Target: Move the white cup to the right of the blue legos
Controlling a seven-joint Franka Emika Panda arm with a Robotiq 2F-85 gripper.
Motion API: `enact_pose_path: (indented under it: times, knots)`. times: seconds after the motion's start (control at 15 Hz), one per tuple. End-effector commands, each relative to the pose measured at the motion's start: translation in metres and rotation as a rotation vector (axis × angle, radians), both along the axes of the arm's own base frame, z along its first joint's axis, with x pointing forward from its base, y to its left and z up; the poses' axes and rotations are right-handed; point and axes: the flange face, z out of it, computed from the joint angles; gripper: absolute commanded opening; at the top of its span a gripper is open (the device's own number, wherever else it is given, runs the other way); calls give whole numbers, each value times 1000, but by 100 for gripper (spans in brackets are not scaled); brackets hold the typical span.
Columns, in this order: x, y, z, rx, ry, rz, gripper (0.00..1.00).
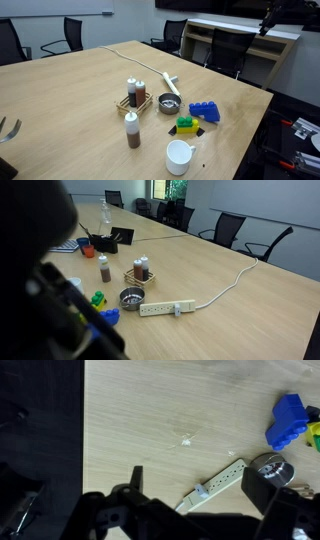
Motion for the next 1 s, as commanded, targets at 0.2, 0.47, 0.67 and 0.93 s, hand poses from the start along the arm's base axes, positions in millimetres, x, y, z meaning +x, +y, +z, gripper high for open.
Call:
enact_pose_path:
  times: [0.2, 0.47, 0.67, 0.93]
  knots:
    - [6, 31, -12, -11, 6, 85, 100]
    - [14, 98, -50, -15, 45, 235, 100]
    - [15, 140, -74, -64, 14, 338, 100]
    - [15, 143, -74, -52, 37, 320, 100]
